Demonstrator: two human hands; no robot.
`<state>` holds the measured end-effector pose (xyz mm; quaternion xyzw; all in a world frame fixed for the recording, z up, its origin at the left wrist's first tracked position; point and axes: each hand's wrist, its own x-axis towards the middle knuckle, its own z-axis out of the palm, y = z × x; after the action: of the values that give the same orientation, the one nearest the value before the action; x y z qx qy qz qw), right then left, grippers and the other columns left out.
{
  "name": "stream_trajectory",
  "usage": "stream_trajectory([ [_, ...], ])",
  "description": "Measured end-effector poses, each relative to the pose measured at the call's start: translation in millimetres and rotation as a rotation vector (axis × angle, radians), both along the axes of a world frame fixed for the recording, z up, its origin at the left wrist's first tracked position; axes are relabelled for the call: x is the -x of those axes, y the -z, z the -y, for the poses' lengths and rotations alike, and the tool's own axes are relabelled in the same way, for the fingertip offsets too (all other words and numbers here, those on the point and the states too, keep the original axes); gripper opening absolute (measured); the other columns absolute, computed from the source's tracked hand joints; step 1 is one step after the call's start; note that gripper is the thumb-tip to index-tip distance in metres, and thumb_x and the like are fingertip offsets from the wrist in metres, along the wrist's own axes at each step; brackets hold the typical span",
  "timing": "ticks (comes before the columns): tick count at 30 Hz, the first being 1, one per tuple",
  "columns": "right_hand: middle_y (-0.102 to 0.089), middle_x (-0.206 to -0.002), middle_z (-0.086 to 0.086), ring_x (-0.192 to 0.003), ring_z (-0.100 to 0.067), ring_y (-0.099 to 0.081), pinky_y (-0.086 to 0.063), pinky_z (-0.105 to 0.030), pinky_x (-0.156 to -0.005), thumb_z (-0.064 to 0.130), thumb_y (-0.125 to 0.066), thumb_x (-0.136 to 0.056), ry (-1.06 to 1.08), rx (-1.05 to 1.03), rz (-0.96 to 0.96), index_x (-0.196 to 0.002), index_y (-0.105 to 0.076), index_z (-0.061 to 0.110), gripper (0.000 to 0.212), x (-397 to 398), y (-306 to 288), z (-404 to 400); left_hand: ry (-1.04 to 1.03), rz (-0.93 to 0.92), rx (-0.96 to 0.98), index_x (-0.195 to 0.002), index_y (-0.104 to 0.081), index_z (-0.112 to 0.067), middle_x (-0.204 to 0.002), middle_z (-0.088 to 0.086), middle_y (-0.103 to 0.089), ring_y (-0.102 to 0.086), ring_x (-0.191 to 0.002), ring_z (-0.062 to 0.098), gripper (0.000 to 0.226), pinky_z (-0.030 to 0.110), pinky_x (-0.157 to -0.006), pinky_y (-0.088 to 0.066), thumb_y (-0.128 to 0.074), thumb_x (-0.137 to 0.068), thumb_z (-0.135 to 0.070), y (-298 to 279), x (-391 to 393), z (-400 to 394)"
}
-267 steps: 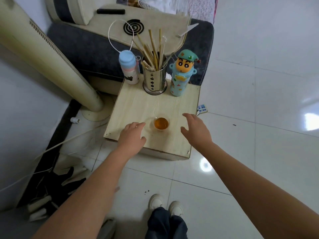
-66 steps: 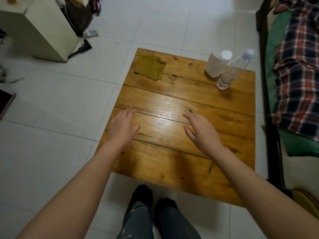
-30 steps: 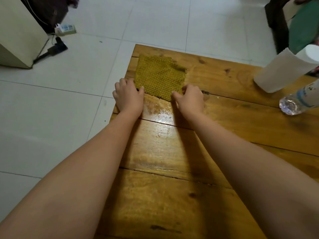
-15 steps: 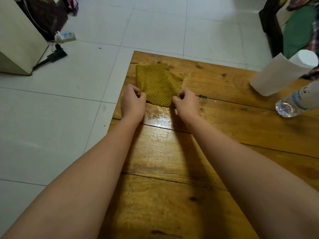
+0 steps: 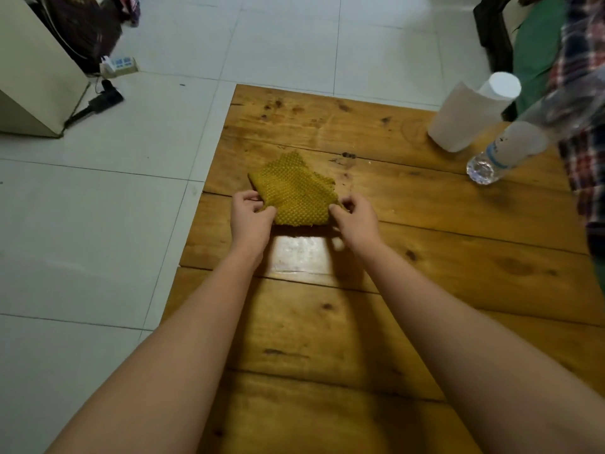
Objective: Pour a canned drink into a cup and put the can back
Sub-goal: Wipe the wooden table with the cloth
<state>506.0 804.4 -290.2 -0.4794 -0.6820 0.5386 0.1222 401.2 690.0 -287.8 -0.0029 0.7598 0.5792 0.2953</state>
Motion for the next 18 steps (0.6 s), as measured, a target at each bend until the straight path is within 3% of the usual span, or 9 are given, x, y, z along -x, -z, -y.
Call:
stream_trajectory([
  [1, -0.062, -0.096, -0.005, -0.087, -0.024, -0.061, -0.053, -0.042, -0.080, 0.016, -0.056, -0.086, 0.006, 0.010, 0.001, -0.078, -0.051, 0.022, 0.011, -11.6, -2.8, 2.3, -0.008, 0.050, -0.030, -0.123, -0.044, -0.015, -0.111, 0.011, -0.058, -0.060, -0.096, 0.023, 0.044, 0.032, -0.075, -0.050, -0.055, -0.083, 0.001, -4.4, -11.7, 1.6],
  [3, -0.061, -0.093, -0.004, -0.088, -0.024, -0.059, -0.050, -0.041, -0.081, 0.013, -0.057, -0.084, 0.002, 0.004, 0.016, -0.075, -0.050, 0.022, 0.014, -36.5, -9.4, 6.4, 0.046, 0.099, -0.055, -0.134, -0.038, -0.011, -0.101, 0.004, -0.060, -0.060, -0.092, 0.018, 0.051, 0.030, -0.082, -0.051, -0.049, -0.087, 0.004, -12.7, -38.2, 3.7],
  [6, -0.055, -0.080, 0.002, -0.072, -0.016, -0.055, -0.048, -0.028, -0.068, 0.008, -0.058, -0.082, -0.002, 0.010, 0.006, -0.077, -0.050, 0.018, 0.013, -76.0, -19.1, 8.5, 0.075, 0.146, -0.049, -0.115, -0.048, -0.015, -0.087, -0.001, -0.058, -0.056, -0.080, 0.012, 0.026, 0.023, -0.068, -0.048, -0.045, -0.091, -0.005, -20.3, -78.2, 3.9],
  [8, -0.053, -0.074, 0.006, -0.063, -0.008, -0.051, -0.042, -0.012, -0.057, 0.006, -0.058, -0.082, -0.028, 0.011, 0.015, -0.081, -0.051, 0.015, 0.011, -102.9, -26.1, 9.8, 0.039, 0.179, -0.021, -0.107, -0.053, -0.010, -0.097, 0.002, -0.060, -0.058, -0.083, 0.012, 0.017, 0.028, -0.072, -0.051, -0.053, -0.091, -0.017, -19.3, -102.5, 4.5],
  [9, -0.053, -0.075, 0.005, -0.062, -0.005, -0.050, -0.039, -0.008, -0.051, 0.006, -0.058, -0.083, -0.040, 0.015, 0.022, -0.082, -0.051, 0.013, 0.010, -116.6, -28.1, 9.9, 0.027, 0.185, 0.000, -0.110, -0.055, -0.006, -0.103, 0.004, -0.061, -0.060, -0.088, 0.015, 0.025, 0.031, -0.080, -0.052, -0.058, -0.089, -0.020, -17.2, -114.1, 4.1],
  [12, -0.055, -0.085, -0.002, -0.062, -0.005, -0.049, -0.038, -0.007, -0.046, 0.005, -0.058, -0.083, -0.031, 0.030, 0.034, -0.086, -0.052, 0.011, 0.009, -157.0, -32.8, 8.4, 0.008, 0.132, 0.089, -0.125, -0.051, -0.003, -0.115, 0.004, -0.057, -0.057, -0.105, 0.021, 0.043, 0.033, -0.094, -0.047, -0.064, -0.086, -0.017, -15.5, -148.7, -1.3],
  [16, -0.054, -0.080, -0.003, -0.055, -0.006, -0.048, -0.038, -0.009, -0.042, 0.003, -0.056, -0.086, 0.014, 0.073, 0.016, -0.096, -0.054, 0.006, 0.011, -203.6, -49.9, -3.0, 0.058, 0.055, 0.074, -0.117, -0.057, -0.009, -0.109, 0.006, -0.057, -0.056, -0.099, 0.019, 0.030, 0.034, -0.091, -0.048, -0.060, -0.087, -0.008, -23.5, -189.8, -14.7],
  [18, -0.059, -0.087, -0.006, -0.062, -0.014, -0.054, -0.042, -0.015, -0.042, 0.003, -0.055, -0.087, 0.032, 0.063, 0.019, -0.099, -0.054, 0.003, 0.012, -222.9, -60.2, -10.2, 0.100, 0.029, 0.076, -0.114, -0.058, -0.010, -0.105, 0.004, -0.057, -0.057, -0.097, 0.019, 0.026, 0.036, -0.089, -0.050, -0.058, -0.088, -0.007, -28.9, -207.1, -23.7],
])
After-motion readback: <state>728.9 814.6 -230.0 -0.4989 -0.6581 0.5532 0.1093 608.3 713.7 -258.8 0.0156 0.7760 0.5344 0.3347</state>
